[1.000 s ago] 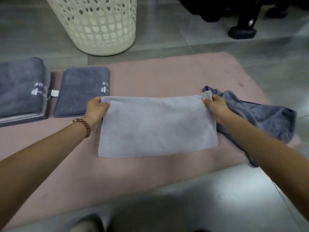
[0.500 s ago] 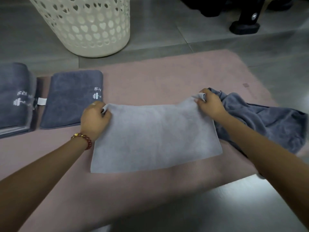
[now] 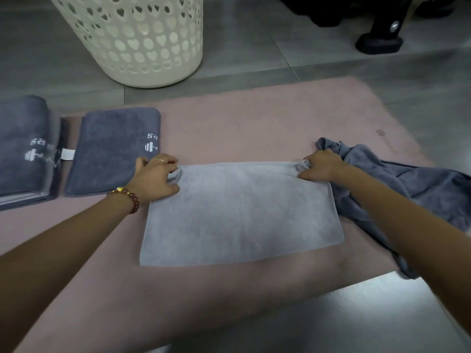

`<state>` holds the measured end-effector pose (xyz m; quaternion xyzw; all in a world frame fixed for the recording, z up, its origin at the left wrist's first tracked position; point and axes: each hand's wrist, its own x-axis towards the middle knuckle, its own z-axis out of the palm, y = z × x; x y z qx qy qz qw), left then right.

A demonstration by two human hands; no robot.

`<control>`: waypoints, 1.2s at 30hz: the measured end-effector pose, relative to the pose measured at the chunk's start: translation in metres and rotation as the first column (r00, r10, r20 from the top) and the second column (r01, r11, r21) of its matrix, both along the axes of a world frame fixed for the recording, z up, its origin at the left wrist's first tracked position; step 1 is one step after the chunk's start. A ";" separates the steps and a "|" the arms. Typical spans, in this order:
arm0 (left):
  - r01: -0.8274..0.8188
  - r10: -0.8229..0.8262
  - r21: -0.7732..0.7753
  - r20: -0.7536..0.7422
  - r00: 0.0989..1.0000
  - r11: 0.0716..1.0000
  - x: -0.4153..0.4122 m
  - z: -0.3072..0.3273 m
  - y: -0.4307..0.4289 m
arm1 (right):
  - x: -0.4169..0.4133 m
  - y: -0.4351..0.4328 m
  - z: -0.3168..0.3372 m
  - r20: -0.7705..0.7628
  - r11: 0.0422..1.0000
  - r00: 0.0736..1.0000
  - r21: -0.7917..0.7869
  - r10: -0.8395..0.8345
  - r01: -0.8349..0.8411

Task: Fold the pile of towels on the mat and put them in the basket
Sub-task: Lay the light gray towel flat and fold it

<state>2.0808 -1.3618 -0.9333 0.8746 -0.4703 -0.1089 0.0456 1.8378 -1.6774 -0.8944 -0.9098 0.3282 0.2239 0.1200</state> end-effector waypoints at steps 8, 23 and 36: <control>0.050 -0.044 0.102 -0.063 0.997 0.994 0.020 0.010 -0.006 | -0.008 -0.013 -0.003 0.138 0.952 0.979 0.289 -0.148 0.103; -0.075 -0.065 -0.390 -0.336 0.940 0.918 -0.005 0.029 0.019 | -0.043 0.004 -0.008 0.581 0.915 0.734 0.377 -0.353 0.142; -0.136 0.022 -0.763 -0.157 0.987 0.632 0.017 0.166 0.057 | -0.053 0.040 0.098 0.898 0.916 0.198 0.401 -0.393 -0.003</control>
